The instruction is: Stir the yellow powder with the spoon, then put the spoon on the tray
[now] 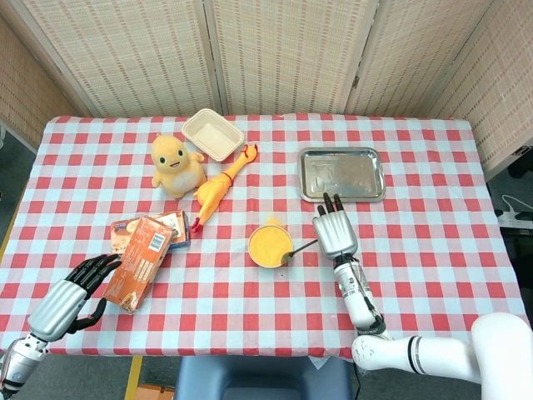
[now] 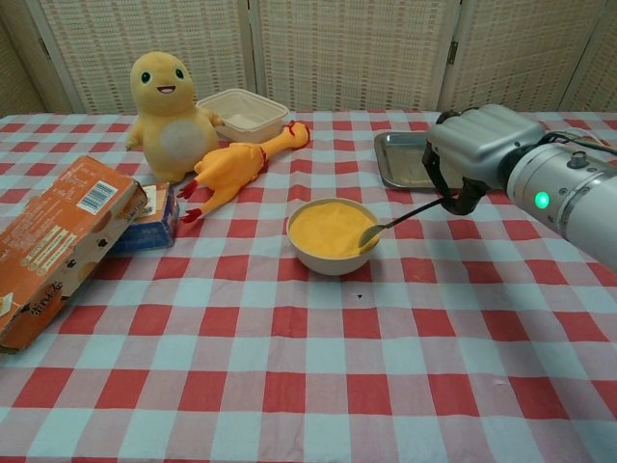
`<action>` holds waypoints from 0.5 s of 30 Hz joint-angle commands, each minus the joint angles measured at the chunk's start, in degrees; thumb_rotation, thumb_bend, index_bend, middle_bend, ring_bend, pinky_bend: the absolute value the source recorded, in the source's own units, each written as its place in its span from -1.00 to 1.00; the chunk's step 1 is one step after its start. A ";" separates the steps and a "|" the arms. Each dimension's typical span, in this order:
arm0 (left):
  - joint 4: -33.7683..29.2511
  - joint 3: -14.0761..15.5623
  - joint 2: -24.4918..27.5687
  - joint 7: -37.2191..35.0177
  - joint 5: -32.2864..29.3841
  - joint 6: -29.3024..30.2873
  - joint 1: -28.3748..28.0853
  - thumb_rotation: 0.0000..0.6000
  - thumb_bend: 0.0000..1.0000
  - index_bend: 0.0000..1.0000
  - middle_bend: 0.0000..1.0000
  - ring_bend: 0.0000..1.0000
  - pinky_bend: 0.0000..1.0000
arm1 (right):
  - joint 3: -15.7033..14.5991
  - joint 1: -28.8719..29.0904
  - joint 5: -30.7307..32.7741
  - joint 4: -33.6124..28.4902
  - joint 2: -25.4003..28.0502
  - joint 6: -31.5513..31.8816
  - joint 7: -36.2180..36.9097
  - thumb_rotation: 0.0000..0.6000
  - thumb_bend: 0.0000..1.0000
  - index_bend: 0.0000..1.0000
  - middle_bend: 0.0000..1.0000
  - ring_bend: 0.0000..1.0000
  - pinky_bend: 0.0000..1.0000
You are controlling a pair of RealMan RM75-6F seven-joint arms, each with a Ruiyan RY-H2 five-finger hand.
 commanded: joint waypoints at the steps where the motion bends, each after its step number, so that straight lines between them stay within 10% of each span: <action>1: 0.03 -0.08 -0.01 -0.04 -0.20 -0.14 -0.03 1.00 0.24 -1.00 -1.00 -1.00 -0.81 | -0.14 0.30 1.55 0.92 -0.48 -0.65 -1.25 1.00 0.23 1.00 -0.40 -0.92 -0.78; 15: 0.43 -0.17 0.05 -0.91 -0.67 -0.65 -0.26 1.00 0.24 -1.00 -1.00 -1.00 -0.81 | 2.14 4.11 1.74 11.18 -8.34 -1.53 -2.67 1.00 0.23 1.00 -0.40 -0.91 -0.78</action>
